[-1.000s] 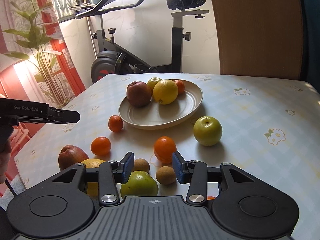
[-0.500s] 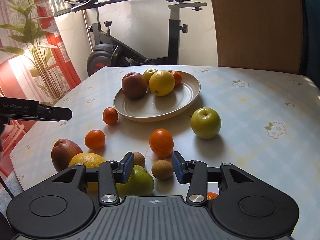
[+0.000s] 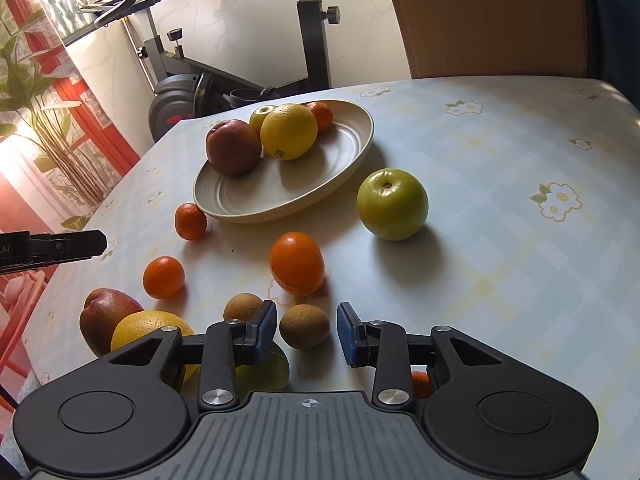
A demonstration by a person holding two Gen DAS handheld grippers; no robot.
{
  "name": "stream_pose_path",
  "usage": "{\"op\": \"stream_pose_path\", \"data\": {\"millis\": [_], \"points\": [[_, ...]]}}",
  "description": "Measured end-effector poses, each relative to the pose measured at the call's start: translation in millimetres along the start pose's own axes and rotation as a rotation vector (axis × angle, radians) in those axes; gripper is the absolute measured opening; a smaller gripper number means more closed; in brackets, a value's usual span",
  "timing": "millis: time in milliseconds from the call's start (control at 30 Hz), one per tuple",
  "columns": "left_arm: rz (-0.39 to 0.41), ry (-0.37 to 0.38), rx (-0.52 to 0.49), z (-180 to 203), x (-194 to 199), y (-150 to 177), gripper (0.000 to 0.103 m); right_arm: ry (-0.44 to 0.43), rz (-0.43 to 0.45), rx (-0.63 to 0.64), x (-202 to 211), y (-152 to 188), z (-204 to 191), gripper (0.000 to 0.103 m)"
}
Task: Organize fruits
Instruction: 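Grasp the brown kiwi with the right tool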
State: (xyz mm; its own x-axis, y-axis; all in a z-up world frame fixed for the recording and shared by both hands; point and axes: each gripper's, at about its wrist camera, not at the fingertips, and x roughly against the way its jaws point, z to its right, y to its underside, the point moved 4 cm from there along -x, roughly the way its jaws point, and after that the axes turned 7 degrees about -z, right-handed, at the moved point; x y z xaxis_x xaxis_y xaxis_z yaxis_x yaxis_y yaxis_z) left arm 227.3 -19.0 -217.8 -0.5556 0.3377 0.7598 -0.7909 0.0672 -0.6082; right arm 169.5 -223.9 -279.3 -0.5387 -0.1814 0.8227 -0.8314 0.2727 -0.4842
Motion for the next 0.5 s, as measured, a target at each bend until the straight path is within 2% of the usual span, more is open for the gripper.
{"op": "stream_pose_path", "data": {"millis": [333,500], "points": [[-0.029,0.011,-0.008,1,-6,-1,0.048,-0.034,0.004,-0.065,0,3,5,0.026],[-0.004,0.027,0.004,-5,2,-28,0.048,-0.047,0.042,-0.063,10,-1,3,0.026]]}}
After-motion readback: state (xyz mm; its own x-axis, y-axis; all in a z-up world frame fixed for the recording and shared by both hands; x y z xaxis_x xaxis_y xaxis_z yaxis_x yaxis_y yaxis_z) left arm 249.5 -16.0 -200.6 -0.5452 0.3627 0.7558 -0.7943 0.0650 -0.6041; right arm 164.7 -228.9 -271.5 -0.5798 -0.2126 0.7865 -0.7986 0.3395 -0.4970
